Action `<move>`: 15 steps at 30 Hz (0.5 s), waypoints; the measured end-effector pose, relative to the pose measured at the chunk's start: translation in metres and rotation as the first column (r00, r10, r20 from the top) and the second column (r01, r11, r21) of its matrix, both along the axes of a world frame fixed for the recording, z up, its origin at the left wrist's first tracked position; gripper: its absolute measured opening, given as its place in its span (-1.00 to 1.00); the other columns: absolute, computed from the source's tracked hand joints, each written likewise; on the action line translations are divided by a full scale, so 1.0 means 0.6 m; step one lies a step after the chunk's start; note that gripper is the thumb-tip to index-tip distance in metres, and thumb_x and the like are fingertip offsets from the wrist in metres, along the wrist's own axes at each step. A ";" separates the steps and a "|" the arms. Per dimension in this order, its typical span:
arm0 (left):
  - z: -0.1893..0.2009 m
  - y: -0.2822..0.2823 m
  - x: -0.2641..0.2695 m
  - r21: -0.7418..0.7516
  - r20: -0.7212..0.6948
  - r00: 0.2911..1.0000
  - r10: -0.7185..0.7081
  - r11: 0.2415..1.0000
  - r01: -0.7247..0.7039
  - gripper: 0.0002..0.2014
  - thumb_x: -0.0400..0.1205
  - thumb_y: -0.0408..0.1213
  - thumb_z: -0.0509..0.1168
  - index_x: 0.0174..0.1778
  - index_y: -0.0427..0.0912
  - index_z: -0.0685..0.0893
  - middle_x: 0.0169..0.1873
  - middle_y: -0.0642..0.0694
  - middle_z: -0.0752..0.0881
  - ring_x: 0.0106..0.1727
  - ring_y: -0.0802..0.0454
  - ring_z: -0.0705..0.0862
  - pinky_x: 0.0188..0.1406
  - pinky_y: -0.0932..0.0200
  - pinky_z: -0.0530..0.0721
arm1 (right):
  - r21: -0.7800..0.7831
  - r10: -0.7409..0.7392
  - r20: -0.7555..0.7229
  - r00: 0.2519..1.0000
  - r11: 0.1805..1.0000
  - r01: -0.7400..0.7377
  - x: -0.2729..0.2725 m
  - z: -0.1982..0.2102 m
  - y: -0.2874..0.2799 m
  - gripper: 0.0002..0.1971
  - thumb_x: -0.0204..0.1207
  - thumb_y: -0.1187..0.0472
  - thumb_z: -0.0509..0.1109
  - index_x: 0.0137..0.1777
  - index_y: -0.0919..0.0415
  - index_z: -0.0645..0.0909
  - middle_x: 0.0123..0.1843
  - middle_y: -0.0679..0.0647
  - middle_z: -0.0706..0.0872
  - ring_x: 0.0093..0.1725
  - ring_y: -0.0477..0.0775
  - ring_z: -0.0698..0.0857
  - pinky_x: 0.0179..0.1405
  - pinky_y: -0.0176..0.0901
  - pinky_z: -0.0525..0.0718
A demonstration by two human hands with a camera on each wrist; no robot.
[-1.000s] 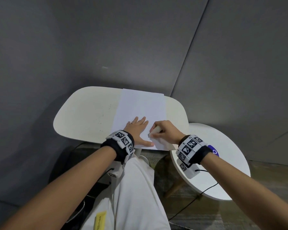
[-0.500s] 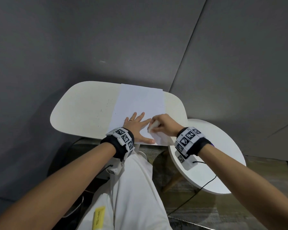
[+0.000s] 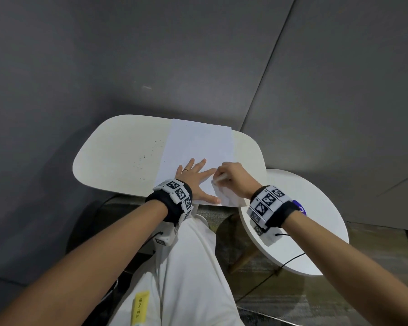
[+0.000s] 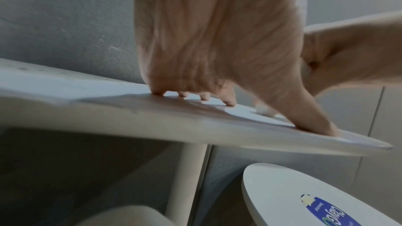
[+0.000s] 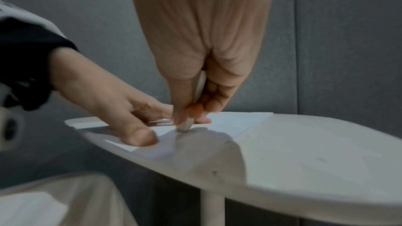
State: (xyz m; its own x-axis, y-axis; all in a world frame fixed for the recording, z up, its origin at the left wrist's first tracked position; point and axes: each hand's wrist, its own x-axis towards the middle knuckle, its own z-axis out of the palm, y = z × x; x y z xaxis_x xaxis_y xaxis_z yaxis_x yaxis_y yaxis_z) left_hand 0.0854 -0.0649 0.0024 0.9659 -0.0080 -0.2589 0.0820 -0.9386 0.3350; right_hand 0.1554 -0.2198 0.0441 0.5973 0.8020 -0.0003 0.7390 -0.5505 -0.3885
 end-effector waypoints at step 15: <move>-0.003 -0.021 0.001 0.027 0.003 0.997 0.072 0.997 -0.072 0.11 0.26 0.61 0.22 0.66 0.31 -0.12 0.68 0.07 -0.29 0.67 -0.17 -0.36 0.55 -0.36 -0.31 | -0.080 0.084 -0.069 0.994 0.993 -0.089 -0.005 0.014 -0.024 -0.95 0.42 0.31 0.46 -0.16 0.28 0.72 -0.23 0.02 0.61 -0.31 -0.24 0.49 -0.27 -0.47 0.39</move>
